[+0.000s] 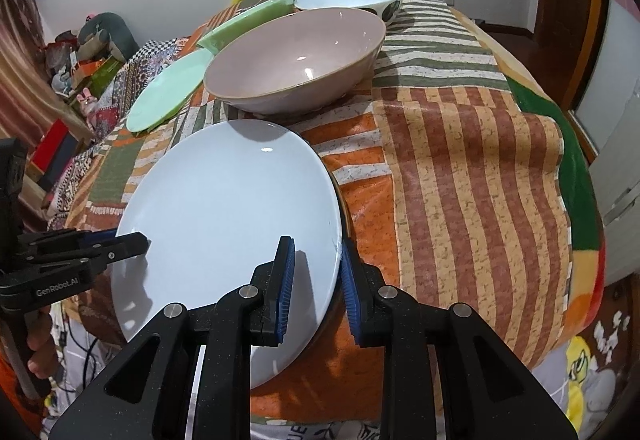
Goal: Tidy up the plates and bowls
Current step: 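Lower the white plate onto the purple plate and open both tools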
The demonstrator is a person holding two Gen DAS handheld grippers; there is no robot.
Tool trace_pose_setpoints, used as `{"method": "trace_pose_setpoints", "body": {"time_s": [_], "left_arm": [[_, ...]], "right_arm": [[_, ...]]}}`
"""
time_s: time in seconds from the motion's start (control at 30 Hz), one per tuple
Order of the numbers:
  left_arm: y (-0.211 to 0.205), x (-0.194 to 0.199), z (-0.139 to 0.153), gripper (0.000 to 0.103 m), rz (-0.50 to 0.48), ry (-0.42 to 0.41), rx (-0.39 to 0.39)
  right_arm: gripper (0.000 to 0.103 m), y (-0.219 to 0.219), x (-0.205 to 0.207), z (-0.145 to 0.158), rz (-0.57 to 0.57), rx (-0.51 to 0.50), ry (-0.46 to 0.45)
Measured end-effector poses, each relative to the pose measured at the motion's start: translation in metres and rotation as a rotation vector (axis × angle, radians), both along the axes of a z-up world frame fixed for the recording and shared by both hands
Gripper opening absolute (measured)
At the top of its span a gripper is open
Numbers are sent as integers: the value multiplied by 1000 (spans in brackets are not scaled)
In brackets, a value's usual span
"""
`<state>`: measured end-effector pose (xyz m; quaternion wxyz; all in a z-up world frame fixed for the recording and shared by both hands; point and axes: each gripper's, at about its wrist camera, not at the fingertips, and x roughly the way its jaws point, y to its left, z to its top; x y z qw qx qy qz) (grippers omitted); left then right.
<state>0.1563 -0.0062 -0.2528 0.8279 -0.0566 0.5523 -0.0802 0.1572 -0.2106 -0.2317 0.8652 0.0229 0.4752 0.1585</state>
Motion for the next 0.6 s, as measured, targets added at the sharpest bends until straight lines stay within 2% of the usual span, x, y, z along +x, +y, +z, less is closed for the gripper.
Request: {"method": "trace_pose_setpoints", "body": {"time_s": [0.07, 0.17, 0.27, 0.43, 0.6], "left_arm": [[0, 0, 1, 29, -2, -4, 6], [-7, -1, 3, 29, -18, -28, 71], [-11, -2, 6, 29, -31, -34, 95], [-2, -6, 18, 31, -17, -55, 67], [15, -14, 43, 35, 7, -114, 47]], "right_arm": [[23, 0, 0, 0, -3, -14, -10], [23, 1, 1, 0, -2, -17, -13], [25, 0, 2, 0, -1, -22, -6], [35, -3, -1, 7, -9, -18, -7], [38, -3, -4, 24, -5, 7, -37]]}}
